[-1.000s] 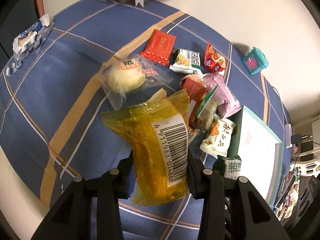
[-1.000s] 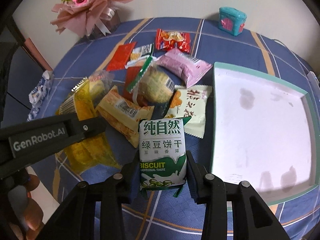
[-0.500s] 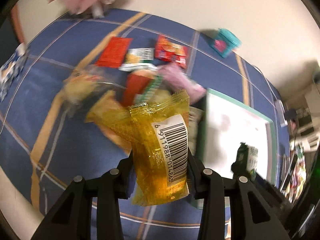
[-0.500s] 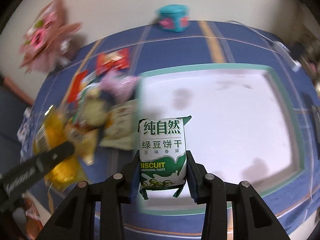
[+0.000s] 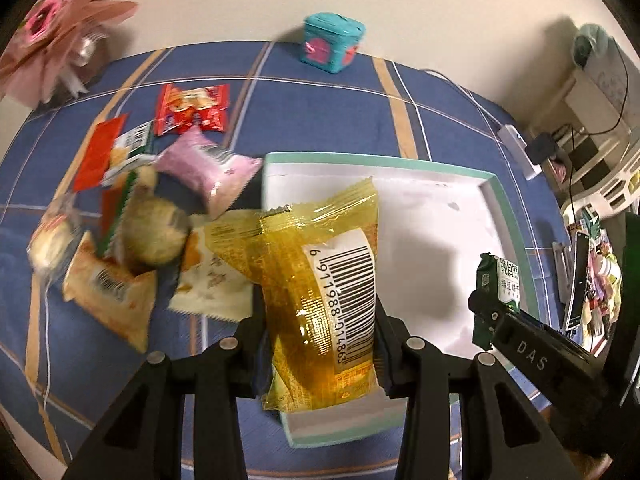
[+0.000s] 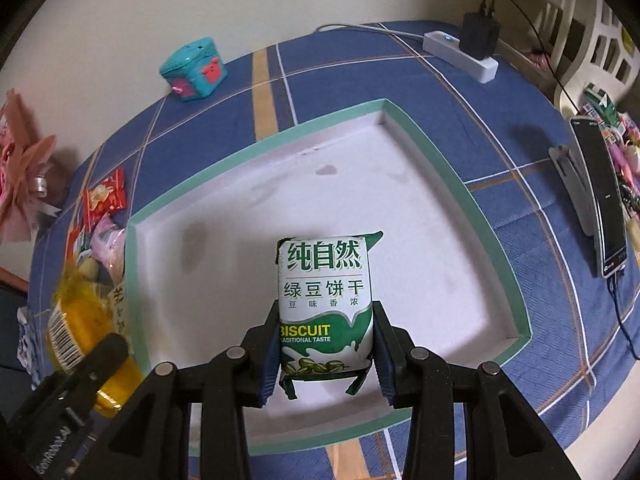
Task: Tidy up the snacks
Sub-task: 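Carry both packs into the tray and open both tools to release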
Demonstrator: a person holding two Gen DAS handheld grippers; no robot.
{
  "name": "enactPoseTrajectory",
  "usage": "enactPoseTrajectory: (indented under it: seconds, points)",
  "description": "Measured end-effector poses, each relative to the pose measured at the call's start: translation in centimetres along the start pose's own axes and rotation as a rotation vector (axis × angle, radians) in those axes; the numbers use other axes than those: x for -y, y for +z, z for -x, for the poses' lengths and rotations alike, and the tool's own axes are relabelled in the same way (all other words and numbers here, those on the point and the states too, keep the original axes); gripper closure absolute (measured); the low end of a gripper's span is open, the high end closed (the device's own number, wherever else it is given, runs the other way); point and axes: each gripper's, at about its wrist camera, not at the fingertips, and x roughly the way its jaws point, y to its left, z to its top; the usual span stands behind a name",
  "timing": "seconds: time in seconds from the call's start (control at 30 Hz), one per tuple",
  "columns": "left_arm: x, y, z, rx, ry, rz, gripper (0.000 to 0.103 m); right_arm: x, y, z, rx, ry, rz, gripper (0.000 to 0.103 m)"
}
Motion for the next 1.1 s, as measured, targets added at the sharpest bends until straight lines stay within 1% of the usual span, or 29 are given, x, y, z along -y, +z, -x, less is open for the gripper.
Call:
enactPoseTrajectory:
  seconds: [0.1,0.23,0.43,0.6,0.8,1.1]
  points:
    - [0.9,0.5,-0.7,0.011,-0.003,-0.021,0.060,0.3,0.4,-0.4,0.003,0.000,0.007,0.061]
    - [1.8,1.5,-2.3,0.001,-0.003,-0.043,0.060,0.3,1.2,-1.1,0.012,-0.018,0.030,0.061]
    - [2.2,2.9,-4.5,-0.021,-0.009,-0.037,0.060,0.4,2.9,-2.5,0.014,-0.048,0.051,0.061]
    - [2.3,3.8,-6.2,-0.053,-0.006,-0.033,0.060,0.8,4.1,-3.7,0.005,-0.049,0.040,0.061]
    - [2.9,4.6,-7.5,-0.070,-0.008,-0.041,0.060,0.9,5.1,-4.9,-0.006,-0.058,0.037,0.061]
    - [4.2,4.7,-8.1,-0.077,0.001,-0.074,0.060,1.2,5.2,-5.7,-0.035,-0.080,0.033,0.061]
